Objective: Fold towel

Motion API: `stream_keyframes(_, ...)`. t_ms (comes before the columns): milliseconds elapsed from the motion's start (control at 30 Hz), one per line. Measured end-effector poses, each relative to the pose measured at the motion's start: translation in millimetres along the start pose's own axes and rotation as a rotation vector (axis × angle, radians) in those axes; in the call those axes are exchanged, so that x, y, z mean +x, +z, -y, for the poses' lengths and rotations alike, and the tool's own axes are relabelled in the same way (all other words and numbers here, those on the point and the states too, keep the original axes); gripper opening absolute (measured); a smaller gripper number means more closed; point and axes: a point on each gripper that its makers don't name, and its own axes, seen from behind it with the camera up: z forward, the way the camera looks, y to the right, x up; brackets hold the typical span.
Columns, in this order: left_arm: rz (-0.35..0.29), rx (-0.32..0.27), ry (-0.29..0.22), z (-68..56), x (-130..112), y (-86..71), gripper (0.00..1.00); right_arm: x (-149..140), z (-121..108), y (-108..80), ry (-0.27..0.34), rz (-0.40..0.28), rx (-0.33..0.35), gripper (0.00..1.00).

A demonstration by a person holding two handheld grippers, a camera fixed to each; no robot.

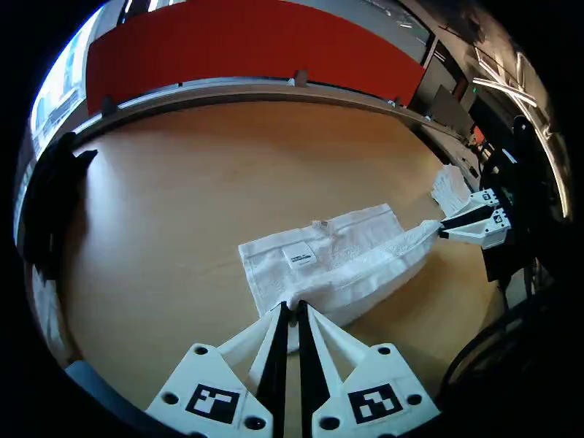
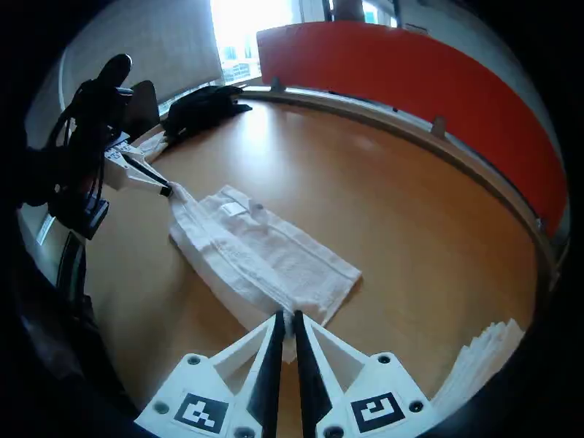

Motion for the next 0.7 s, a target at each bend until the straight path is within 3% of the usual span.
stream_keyframes(400,0.001,0.042,0.004,16.5,3.8,31.3,0.09,-1.7,-19.8,25.8,0.045,0.018,-0.044,0.17)
stream_keyframes(700,0.005,0.098,0.02,32.1,8.4,46.1,0.2,2.9,-35.7,36.8,0.057,0.021,-0.094,0.3)
